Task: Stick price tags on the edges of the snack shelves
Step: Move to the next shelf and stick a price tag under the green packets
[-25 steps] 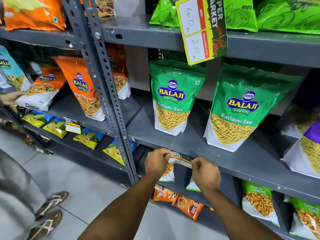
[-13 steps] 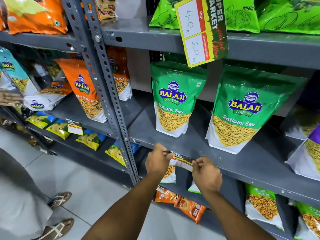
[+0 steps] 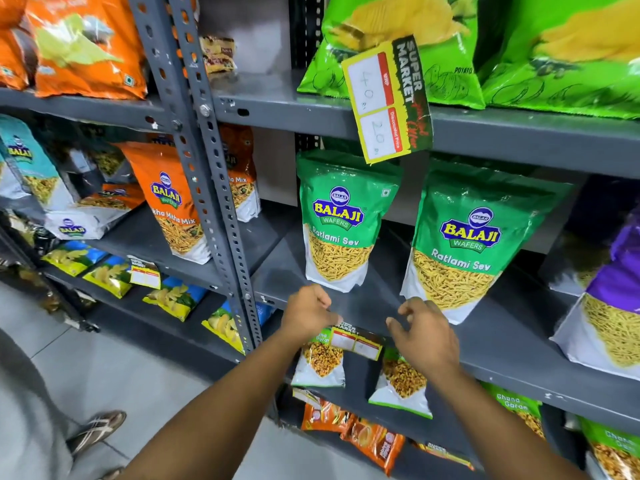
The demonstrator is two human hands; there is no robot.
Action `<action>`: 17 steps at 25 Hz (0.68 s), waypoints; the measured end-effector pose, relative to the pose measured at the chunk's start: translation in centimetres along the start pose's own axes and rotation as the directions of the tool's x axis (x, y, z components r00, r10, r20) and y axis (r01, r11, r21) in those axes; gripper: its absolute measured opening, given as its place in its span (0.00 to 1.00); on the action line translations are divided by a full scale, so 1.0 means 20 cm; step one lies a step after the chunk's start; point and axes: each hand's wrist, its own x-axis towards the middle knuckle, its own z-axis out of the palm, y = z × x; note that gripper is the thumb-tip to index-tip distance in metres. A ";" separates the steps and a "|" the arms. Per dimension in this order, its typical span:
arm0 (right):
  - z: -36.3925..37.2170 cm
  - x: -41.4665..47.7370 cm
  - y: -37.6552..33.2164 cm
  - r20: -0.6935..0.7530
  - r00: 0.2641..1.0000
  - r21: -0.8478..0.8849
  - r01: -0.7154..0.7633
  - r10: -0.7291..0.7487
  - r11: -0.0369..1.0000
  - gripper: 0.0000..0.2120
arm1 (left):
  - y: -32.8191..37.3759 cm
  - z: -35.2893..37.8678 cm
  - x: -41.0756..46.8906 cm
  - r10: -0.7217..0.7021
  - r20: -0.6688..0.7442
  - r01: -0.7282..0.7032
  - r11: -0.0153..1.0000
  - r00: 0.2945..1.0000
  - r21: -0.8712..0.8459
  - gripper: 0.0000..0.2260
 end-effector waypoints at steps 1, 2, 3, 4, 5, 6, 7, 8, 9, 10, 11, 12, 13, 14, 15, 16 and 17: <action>-0.07 0.02 -0.03 -0.055 0.998 0.036 0.043 -0.041 0.998 0.09 | 0.06 -0.04 -0.01 0.051 0.002 -0.050 0.981 0.999 -0.186 0.13; -0.14 0.04 -0.06 -0.122 0.988 0.066 0.104 -0.096 0.992 0.07 | 0.14 -0.09 -0.02 0.104 -0.023 -0.105 0.934 0.994 -0.342 0.13; -0.21 0.06 -0.11 -0.199 0.967 0.085 0.181 -0.161 0.980 0.06 | 0.23 -0.15 -0.04 0.145 -0.043 -0.148 0.875 0.989 -0.461 0.12; -0.30 0.08 -0.18 -0.289 0.930 0.093 0.266 -0.229 0.960 0.05 | 0.33 -0.21 -0.06 0.184 -0.046 -0.178 0.807 0.982 -0.563 0.13; -0.39 0.09 -0.26 -0.385 0.875 0.091 0.352 -0.293 0.932 0.04 | 0.44 -0.26 -0.09 0.220 -0.040 -0.192 0.731 0.975 -0.655 0.14; -0.49 0.10 -0.35 -0.481 0.803 0.076 0.437 -0.351 0.896 0.03 | 0.54 -0.31 -0.12 0.250 -0.039 -0.196 0.645 0.967 -0.739 0.14; -0.59 0.11 -0.44 -0.564 0.718 0.042 0.518 -0.407 0.854 0.03 | 0.63 -0.34 -0.15 0.275 -0.052 -0.203 0.558 0.960 -0.805 0.13; -0.69 0.12 -0.54 -0.624 0.633 -0.006 0.583 -0.459 0.812 0.02 | 0.70 -0.36 -0.17 0.293 -0.079 -0.218 0.477 0.953 -0.851 0.11; -0.78 0.14 -0.64 -0.657 0.559 -0.065 0.627 -0.507 0.776 0.03 | 0.76 -0.37 -0.19 0.298 -0.112 -0.235 0.415 0.948 -0.879 0.09; -0.86 0.18 -0.72 -0.661 0.502 -0.129 0.655 -0.557 0.744 0.05 | 0.81 -0.37 -0.21 0.293 -0.137 -0.244 0.368 0.946 -0.897 0.08; -0.93 0.22 -0.80 -0.640 0.472 -0.189 0.668 -0.607 0.720 0.08 | 0.85 -0.37 -0.23 0.285 -0.154 -0.249 0.337 0.946 -0.908 0.08; -0.98 0.26 -0.87 -0.605 0.477 -0.227 0.664 -0.638 0.712 0.12 | 0.88 -0.36 -0.24 0.282 -0.161 -0.249 0.315 0.946 -0.916 0.07; -1.03 0.30 -0.93 -0.565 0.518 -0.229 0.650 -0.643 0.725 0.16 | 0.90 -0.36 -0.25 0.283 -0.163 -0.249 0.301 0.945 -0.921 0.07; -1.07 0.34 -0.97 -0.528 0.573 -0.199 0.635 -0.627 0.747 0.18 | 0.92 -0.36 -0.26 0.274 -0.167 -0.248 0.294 0.947 -0.923 0.06; -1.09 0.37 -1.00 -0.498 0.626 -0.150 0.619 -0.600 0.771 0.20 | 0.93 -0.36 -0.27 0.240 -0.188 -0.255 0.293 0.952 -0.921 0.06; -1.11 0.39 -1.01 -0.478 0.672 -0.098 0.599 -0.565 0.795 0.21 | 0.94 -0.37 -0.28 0.170 -0.234 -0.276 0.305 0.957 -0.911 0.06; -1.13 0.38 -1.00 -0.467 0.709 -0.059 0.571 -0.528 0.819 0.21 | 0.94 -0.38 -0.28 0.082 -0.321 -0.329 0.332 0.944 -0.884 0.07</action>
